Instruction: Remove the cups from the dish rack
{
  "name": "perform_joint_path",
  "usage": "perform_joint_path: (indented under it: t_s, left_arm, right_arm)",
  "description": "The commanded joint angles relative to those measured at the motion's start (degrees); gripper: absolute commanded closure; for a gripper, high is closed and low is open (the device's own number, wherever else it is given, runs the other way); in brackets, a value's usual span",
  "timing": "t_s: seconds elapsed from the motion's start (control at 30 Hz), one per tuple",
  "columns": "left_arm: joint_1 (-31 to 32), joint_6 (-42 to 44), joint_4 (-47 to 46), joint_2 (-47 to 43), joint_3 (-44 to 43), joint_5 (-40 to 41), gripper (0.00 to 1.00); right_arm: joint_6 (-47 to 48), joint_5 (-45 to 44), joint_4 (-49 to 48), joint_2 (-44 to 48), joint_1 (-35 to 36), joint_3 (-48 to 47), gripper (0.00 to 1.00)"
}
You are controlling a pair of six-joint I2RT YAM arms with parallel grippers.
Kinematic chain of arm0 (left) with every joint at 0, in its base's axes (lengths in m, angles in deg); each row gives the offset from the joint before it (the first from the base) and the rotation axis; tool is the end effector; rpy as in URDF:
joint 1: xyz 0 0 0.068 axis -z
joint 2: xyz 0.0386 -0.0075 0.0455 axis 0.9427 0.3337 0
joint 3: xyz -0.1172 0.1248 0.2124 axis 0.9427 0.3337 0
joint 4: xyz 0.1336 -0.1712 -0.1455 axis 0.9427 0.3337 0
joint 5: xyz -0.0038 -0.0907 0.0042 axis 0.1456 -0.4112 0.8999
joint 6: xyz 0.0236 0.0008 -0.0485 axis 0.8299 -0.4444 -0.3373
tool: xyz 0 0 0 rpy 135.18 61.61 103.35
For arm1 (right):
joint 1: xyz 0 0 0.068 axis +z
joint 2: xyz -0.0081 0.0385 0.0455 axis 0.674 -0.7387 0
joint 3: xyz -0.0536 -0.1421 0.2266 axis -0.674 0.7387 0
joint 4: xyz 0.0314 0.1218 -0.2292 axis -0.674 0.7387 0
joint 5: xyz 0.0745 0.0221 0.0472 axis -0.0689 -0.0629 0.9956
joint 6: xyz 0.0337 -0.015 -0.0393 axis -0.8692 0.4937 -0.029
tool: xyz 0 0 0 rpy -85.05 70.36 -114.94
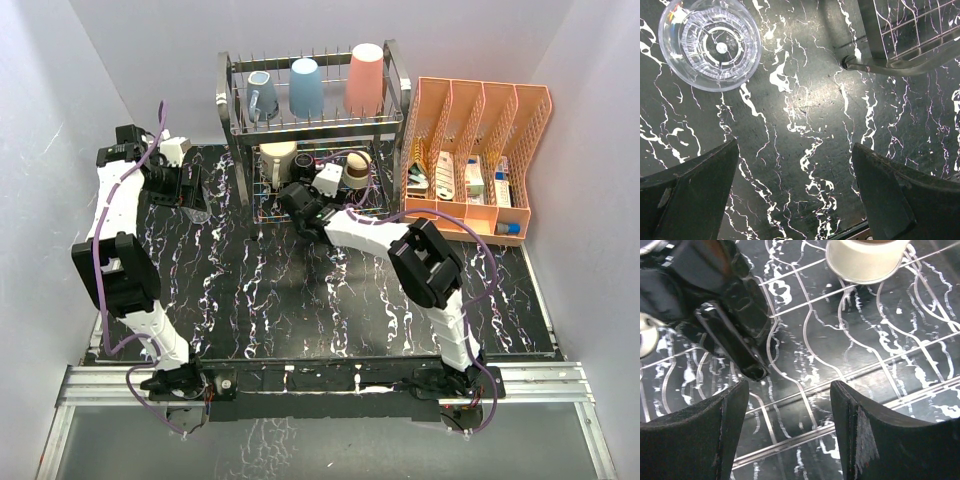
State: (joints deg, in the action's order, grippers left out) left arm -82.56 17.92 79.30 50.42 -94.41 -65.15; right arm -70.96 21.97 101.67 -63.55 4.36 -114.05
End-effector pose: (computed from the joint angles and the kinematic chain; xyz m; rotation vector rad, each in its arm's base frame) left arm 0.3789 0.0650 0.3152 0.3584 2.4910 -0.3632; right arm 0.3446 0.3264 0.2016 0.3732 2.0168 -0.0522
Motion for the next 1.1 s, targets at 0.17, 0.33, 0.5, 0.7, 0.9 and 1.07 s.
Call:
perform_joint_path:
  t_s: [0.17, 0.33, 0.5, 0.7, 0.9, 1.07]
  left_arm:
    - [-0.35, 0.81, -0.12, -4.96, 1.37, -1.78, 0.06]
    - [-0.34, 0.65, -0.13, -4.94, 1.37, -2.1, 0.06]
    - [-0.34, 0.46, 0.29, -4.6, 0.88, -2.57, 0.06]
    - [-0.34, 1.38, 1.42, -4.67, 0.84, -4.33, 0.06]
    - [-0.34, 2.6, 1.86, -5.5, 3.45, -8.48, 0.03]
    - [-0.39, 5.87, 4.03, -6.67, 5.55, -12.19, 0.03]
  right_arm:
    - [18.75, 8.92, -16.85, 6.68, -1.45, 5.18, 0.26]
    - [23.96, 17.76, -16.74, 5.6, -4.29, 3.01, 0.21]
    - [26.9, 20.03, -15.47, 3.23, -5.88, 0.22, 0.2]
    - [32.25, 21.62, -15.15, -0.85, -6.23, -4.47, 0.25]
    - [34.55, 23.97, -18.11, -2.63, -6.31, -5.44, 0.37]
    - [34.68, 24.22, -19.02, -1.92, -6.23, -4.33, 0.55]
